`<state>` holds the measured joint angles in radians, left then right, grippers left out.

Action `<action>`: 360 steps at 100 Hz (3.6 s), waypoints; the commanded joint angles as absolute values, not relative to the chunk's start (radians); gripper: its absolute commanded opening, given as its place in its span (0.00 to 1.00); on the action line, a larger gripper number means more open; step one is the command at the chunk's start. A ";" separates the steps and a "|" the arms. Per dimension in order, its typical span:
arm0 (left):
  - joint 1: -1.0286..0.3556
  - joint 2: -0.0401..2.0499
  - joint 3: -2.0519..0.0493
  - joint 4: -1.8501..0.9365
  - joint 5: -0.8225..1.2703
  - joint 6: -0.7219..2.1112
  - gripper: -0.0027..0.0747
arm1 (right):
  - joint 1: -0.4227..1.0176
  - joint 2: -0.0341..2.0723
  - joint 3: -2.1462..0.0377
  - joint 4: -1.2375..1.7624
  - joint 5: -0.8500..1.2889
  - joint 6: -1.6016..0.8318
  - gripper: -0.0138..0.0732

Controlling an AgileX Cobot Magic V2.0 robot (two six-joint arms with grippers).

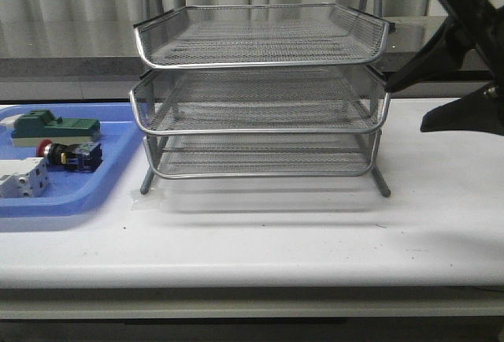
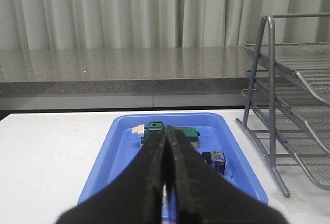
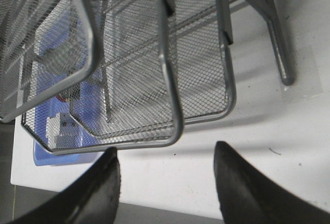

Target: Place button on rack with both arms

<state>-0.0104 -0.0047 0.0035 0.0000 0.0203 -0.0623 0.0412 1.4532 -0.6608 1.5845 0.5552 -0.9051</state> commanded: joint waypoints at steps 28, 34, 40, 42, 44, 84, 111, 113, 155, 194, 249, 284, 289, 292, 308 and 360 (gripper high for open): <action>-0.008 -0.037 0.038 -0.006 -0.060 -0.068 0.01 | 0.037 1.576 -0.758 1.753 0.707 -1.060 0.65; -0.008 -0.037 0.038 -0.006 -0.060 -0.068 0.01 | 0.037 1.594 -0.782 1.753 0.707 -1.060 0.65; -0.008 -0.037 0.038 -0.006 -0.060 -0.068 0.01 | 0.037 1.611 -0.800 1.753 0.708 -1.060 0.65; -0.008 -0.037 0.038 -0.006 -0.060 -0.068 0.01 | 0.037 1.615 -0.806 1.753 0.709 -1.060 0.65; -0.008 -0.037 0.038 -0.006 -0.060 -0.068 0.01 | 0.037 1.620 -0.811 1.753 0.714 -1.060 0.65; -0.008 -0.037 0.038 -0.006 -0.060 -0.068 0.01 | 0.039 1.671 -0.829 1.755 0.775 -1.059 0.49; -0.008 -0.037 0.038 -0.006 -0.060 -0.068 0.01 | 0.039 1.672 -0.829 1.735 0.797 -1.059 0.11; -0.008 -0.037 0.038 -0.006 -0.060 -0.068 0.01 | 0.039 1.672 -0.829 1.731 0.798 -1.059 0.09; -0.008 -0.037 0.038 -0.006 -0.060 -0.068 0.01 | 0.039 1.625 -0.738 1.540 0.862 -1.046 0.09; -0.008 -0.037 0.038 -0.006 -0.060 -0.068 0.01 | 0.039 1.364 -0.499 1.506 0.817 -1.046 0.10; -0.008 -0.037 0.038 -0.006 -0.060 -0.068 0.01 | 0.037 1.251 -0.490 1.373 0.851 -1.030 0.79; -0.008 -0.037 0.038 -0.006 -0.060 -0.068 0.01 | 0.037 1.059 -0.576 0.751 0.865 -0.557 0.79; -0.008 -0.037 0.038 -0.006 -0.060 -0.068 0.01 | 0.037 1.013 -0.614 0.633 0.878 -0.462 0.79; -0.008 -0.037 0.038 -0.006 -0.060 -0.068 0.01 | 0.037 0.991 -0.633 0.578 0.888 -0.408 0.79; -0.008 -0.037 0.038 -0.006 -0.060 -0.068 0.01 | 0.037 0.863 -0.727 0.338 0.926 -0.230 0.79; -0.008 -0.037 0.038 -0.006 -0.060 -0.068 0.01 | 0.037 0.528 -0.770 0.054 0.941 -0.018 0.60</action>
